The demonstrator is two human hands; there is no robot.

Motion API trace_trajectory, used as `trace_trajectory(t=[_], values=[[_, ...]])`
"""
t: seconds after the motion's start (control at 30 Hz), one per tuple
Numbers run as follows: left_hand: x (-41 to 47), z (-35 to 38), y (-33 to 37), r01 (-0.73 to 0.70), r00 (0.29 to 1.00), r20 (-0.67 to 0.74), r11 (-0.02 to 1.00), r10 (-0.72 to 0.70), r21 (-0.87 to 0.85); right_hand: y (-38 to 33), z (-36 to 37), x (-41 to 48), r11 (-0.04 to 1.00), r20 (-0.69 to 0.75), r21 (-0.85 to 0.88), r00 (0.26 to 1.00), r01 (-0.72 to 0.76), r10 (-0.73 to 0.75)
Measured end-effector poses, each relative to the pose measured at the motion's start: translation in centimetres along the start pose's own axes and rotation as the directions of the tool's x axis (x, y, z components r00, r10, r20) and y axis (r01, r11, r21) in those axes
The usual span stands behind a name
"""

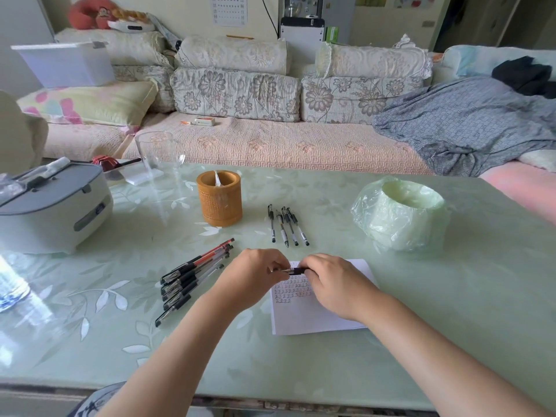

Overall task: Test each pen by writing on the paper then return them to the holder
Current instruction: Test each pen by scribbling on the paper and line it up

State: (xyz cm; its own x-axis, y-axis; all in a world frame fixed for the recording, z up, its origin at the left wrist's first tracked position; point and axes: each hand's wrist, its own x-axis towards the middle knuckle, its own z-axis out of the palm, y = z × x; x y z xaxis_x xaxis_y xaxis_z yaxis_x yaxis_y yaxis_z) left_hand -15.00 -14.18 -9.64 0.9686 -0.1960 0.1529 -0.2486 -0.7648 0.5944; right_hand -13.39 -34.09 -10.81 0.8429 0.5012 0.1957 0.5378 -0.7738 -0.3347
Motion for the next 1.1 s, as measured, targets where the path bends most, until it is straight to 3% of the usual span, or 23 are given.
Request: trace_trajectory(t=[0.37,0.57,0.83,1.0,1.1], values=[[-0.3,-0.6,0.6,0.065,0.998,0.041,0.954,-0.055,-0.291,-0.6,0.1,-0.1,0.995,0.081,0.098,0.997,0.007,-0.015],[-0.2,-0.5,0.4,0.076,0.996,0.063,0.966,-0.062,-0.246,-1.3,-0.4,0.0,0.996,0.031,-0.083,0.999,0.034,-0.032],[0.1,-0.8,0.1,0.065,0.997,0.065,0.972,-0.052,-0.226,-1.8,-0.7,0.2,0.991,-0.031,-0.137,0.999,0.006,-0.010],[0.3,-1.1,-0.1,0.064,0.997,0.046,0.970,-0.054,-0.236,-2.1,-0.9,0.2,0.992,-0.020,-0.121,0.999,-0.042,0.039],[0.4,-1.1,-0.3,0.065,0.997,0.048,0.977,-0.057,-0.202,-2.1,-0.9,0.4,0.996,0.058,-0.047,0.995,-0.080,0.083]])
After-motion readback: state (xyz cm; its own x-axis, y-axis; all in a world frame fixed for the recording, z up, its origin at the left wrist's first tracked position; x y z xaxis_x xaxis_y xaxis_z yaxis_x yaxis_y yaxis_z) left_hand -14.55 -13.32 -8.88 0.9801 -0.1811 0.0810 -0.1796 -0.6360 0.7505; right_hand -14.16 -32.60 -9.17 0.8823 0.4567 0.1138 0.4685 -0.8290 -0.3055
